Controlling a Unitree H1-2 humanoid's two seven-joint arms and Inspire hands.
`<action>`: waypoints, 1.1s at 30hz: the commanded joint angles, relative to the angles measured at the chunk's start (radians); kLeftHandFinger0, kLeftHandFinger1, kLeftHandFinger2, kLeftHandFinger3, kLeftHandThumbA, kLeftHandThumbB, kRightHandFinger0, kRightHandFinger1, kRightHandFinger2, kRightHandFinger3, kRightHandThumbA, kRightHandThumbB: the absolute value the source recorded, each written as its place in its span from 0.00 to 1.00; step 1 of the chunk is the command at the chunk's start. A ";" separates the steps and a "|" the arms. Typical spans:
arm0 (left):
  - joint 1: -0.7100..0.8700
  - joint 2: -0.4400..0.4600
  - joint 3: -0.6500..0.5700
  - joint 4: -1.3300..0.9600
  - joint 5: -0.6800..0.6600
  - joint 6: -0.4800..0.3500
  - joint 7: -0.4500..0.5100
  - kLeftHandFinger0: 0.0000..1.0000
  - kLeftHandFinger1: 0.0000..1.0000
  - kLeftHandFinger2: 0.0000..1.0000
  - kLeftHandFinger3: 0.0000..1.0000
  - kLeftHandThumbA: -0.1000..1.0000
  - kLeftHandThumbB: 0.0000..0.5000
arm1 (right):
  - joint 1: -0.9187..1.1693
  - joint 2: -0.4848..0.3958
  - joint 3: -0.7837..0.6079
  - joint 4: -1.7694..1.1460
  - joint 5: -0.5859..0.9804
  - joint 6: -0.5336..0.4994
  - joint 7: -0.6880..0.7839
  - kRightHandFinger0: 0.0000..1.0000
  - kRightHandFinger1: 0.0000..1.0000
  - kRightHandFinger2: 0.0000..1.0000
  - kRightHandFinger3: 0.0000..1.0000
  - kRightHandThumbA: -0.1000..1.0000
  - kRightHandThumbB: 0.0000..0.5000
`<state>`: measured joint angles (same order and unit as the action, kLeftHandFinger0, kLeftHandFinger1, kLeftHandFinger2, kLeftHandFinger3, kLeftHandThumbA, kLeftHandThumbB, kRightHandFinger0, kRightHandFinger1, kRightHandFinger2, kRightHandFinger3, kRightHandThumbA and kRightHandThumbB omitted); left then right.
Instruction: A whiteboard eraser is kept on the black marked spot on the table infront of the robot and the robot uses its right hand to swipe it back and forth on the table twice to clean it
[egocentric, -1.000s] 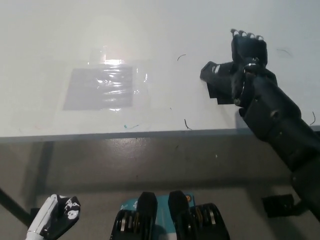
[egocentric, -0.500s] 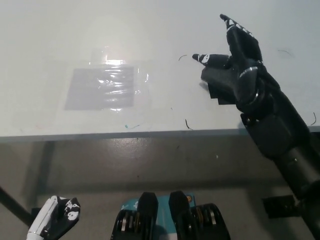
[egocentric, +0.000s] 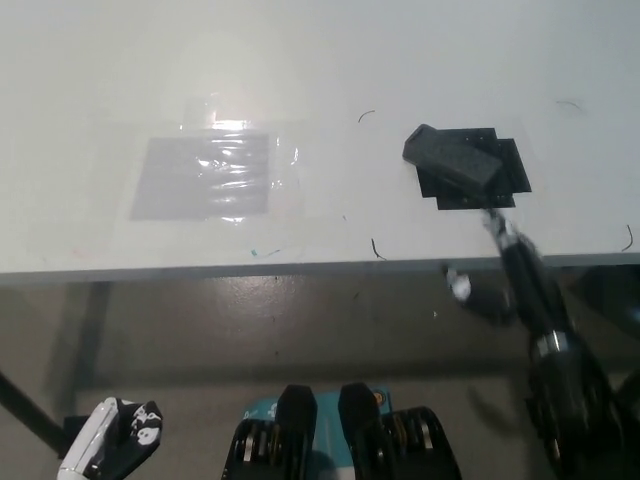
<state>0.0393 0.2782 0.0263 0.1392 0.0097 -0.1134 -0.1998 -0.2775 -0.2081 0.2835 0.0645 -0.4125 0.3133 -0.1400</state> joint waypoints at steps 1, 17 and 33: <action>0.036 0.008 -0.011 -0.011 -0.003 -0.066 -0.011 0.00 0.00 0.00 0.00 0.12 0.96 | 0.488 -0.128 0.036 -1.014 0.022 -0.783 -0.562 1.00 1.00 1.00 1.00 0.71 0.88; 0.051 -0.001 -0.013 -0.003 0.012 -0.076 -0.003 0.00 0.00 0.00 0.00 0.16 0.97 | 0.507 0.119 -0.106 -0.372 0.474 -0.783 -0.124 0.76 0.85 1.00 1.00 0.93 0.46; 0.065 0.001 -0.005 -0.028 0.007 -0.074 0.001 0.00 0.00 0.00 0.00 0.14 0.91 | 0.373 0.091 -0.105 0.082 0.384 -0.779 -0.009 0.73 0.91 1.00 1.00 0.96 0.55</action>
<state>0.1079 0.2592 0.0218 0.1427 0.0107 -0.1147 -0.1997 0.1791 -0.1362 0.2235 0.0464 -0.1787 -0.1479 -0.2072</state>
